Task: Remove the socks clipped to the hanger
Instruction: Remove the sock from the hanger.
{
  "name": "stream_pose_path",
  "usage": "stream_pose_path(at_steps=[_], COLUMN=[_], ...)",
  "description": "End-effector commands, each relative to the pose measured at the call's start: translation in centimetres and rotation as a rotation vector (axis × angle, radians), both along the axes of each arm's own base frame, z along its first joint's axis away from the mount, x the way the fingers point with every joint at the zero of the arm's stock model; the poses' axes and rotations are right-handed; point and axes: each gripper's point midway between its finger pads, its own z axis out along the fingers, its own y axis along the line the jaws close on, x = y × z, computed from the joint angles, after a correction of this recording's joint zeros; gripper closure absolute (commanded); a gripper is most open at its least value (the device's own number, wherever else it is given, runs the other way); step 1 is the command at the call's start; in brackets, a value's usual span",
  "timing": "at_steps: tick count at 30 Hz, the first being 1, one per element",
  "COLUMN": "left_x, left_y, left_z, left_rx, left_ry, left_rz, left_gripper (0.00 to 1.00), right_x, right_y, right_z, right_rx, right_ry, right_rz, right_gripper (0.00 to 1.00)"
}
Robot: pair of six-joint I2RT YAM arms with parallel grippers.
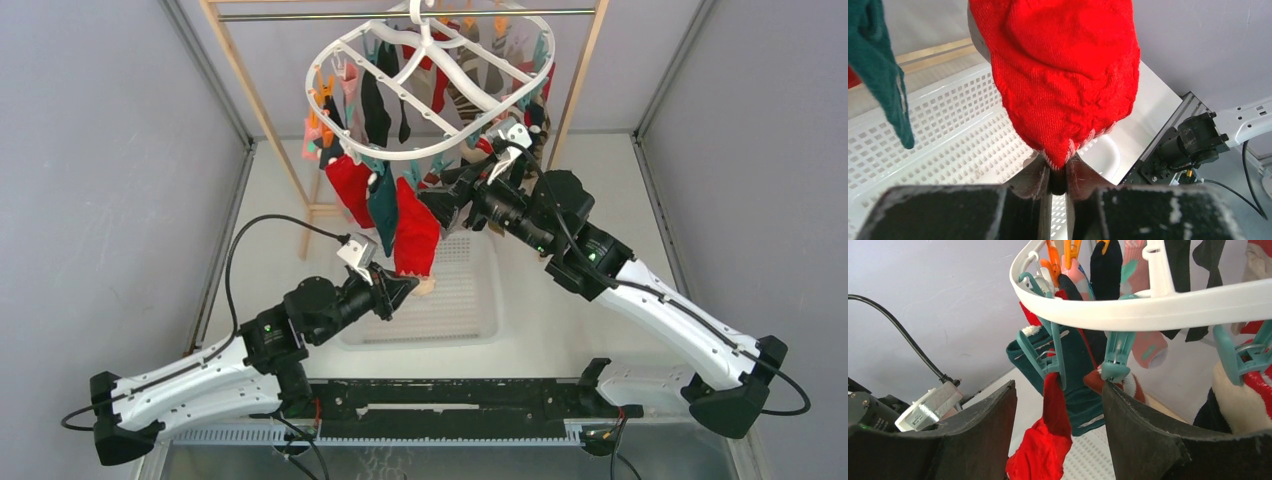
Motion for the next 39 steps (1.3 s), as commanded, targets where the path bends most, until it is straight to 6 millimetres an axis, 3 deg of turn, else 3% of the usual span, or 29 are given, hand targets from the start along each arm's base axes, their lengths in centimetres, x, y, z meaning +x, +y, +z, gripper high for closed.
stream_pose_path(at_steps=[1,14,23,31,39], left_x=[-0.1,0.0,0.0,0.6,0.5], left_y=[-0.7,-1.8,-2.1,-0.3,0.7], left_z=[3.9,3.3,3.5,3.0,2.4], left_rx=[-0.083,-0.071,-0.073,-0.053,-0.038], left_ry=[-0.036,-0.023,-0.022,-0.005,0.034], left_rz=[-0.028,-0.052,-0.055,0.017,0.038], left_gripper=[0.84,0.84,0.84,0.86,0.86], right_x=[0.1,0.3,-1.2,-1.7,-1.2], right_y=[-0.2,0.6,0.2,-0.6,0.4], right_z=[3.4,3.8,4.4,4.5,4.7], right_rx=[0.043,0.042,0.053,0.066,0.089], right_ry=[-0.078,-0.088,-0.098,-0.078,-0.078], right_rz=[-0.022,-0.016,0.005,-0.017,-0.008], right_gripper=[0.3,0.3,0.31,0.33,0.39])
